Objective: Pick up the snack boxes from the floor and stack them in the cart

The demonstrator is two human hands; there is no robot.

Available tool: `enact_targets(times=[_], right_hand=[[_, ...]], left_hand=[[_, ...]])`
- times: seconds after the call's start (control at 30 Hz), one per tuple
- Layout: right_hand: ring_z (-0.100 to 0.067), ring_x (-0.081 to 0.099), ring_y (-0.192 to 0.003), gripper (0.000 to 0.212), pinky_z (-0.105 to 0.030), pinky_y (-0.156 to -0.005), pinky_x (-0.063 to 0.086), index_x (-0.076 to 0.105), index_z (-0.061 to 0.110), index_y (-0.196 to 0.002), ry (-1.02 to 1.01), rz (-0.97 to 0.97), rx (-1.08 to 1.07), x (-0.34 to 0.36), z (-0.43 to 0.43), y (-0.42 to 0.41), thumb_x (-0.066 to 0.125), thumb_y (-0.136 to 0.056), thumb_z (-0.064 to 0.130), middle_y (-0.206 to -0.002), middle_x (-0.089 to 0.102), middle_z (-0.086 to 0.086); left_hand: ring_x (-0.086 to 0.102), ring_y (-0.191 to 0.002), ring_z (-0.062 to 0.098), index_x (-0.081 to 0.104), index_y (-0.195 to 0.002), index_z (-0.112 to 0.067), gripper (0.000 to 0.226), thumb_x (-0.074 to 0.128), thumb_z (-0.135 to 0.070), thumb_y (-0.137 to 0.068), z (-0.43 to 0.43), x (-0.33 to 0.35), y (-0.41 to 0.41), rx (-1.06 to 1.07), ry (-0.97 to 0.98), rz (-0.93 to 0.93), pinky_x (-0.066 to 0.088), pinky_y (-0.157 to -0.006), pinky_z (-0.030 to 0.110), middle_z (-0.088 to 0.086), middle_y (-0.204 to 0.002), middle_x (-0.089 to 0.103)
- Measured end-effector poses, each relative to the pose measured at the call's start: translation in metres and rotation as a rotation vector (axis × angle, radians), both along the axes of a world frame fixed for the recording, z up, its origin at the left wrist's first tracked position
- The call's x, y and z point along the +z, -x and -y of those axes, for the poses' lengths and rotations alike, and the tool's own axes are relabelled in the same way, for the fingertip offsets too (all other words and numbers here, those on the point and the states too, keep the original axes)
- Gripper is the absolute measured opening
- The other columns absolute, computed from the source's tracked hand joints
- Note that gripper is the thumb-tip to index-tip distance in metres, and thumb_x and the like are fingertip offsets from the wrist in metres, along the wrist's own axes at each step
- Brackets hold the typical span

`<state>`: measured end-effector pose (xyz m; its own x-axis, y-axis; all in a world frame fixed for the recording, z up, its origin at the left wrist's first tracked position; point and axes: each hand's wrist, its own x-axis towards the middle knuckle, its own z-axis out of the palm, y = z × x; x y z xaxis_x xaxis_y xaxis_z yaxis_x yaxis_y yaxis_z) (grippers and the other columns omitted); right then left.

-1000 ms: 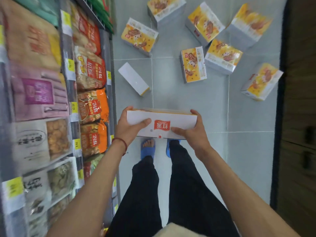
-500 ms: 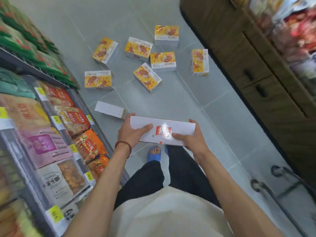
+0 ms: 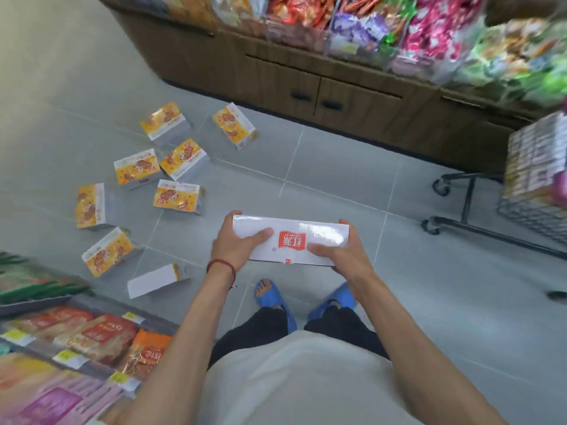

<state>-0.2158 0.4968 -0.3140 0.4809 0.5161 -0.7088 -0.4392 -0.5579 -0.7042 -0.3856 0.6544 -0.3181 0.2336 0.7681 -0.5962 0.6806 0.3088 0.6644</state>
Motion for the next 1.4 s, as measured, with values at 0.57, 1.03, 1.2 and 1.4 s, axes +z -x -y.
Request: enact_targets(times=[0.57,1.03,1.2,1.4], right_hand=[[-0.006,0.069,-0.098,0.053,-0.011,-0.066,0.051,0.058,0.029,-0.111,-0.069,0.138,-0.585,0.02,0.202,-0.197,0.089,-0.075,0.006,-0.109,0.072,0.007],[0.0,0.063,-0.113,0.076,-0.02,-0.09,0.057,0.054,0.034,-0.141,-0.008,0.413,-0.928,0.032,0.25,-0.389,0.091,-0.076,0.019,-0.124,0.067,0.017],[-0.006,0.062,-0.121,0.081,-0.021,-0.094,0.058,0.049,0.029,-0.148,0.011,0.463,-0.983,0.042,0.257,-0.468,0.09,-0.078,0.024,-0.134,0.065,0.011],[-0.001,0.062,-0.12,0.073,-0.019,-0.09,0.057,0.054,0.034,-0.141,0.004,0.465,-1.025,0.046,0.277,-0.546,0.089,-0.079,0.021,-0.127,0.066,0.02]], left_hand=[[0.069,-0.104,0.019,0.055,-0.12,-0.033,0.071,0.087,-0.059,-0.062,0.142,0.027,-0.293,-0.466,0.021,0.125,0.06,-0.085,0.042,-0.006,-0.112,0.07],[0.066,-0.099,0.016,0.053,-0.117,-0.035,0.029,0.069,-0.037,-0.093,0.194,0.034,-0.542,-0.651,0.042,0.321,0.057,-0.076,0.029,-0.003,-0.11,0.065],[0.063,-0.099,0.014,0.054,-0.132,-0.028,0.045,0.069,-0.043,-0.092,0.2,0.038,-0.638,-0.695,-0.006,0.329,0.055,-0.082,0.031,-0.002,-0.114,0.064],[0.063,-0.093,0.01,0.057,-0.127,-0.033,0.043,0.066,-0.051,-0.09,0.218,0.04,-0.726,-0.744,0.01,0.314,0.055,-0.08,0.033,-0.002,-0.116,0.066]])
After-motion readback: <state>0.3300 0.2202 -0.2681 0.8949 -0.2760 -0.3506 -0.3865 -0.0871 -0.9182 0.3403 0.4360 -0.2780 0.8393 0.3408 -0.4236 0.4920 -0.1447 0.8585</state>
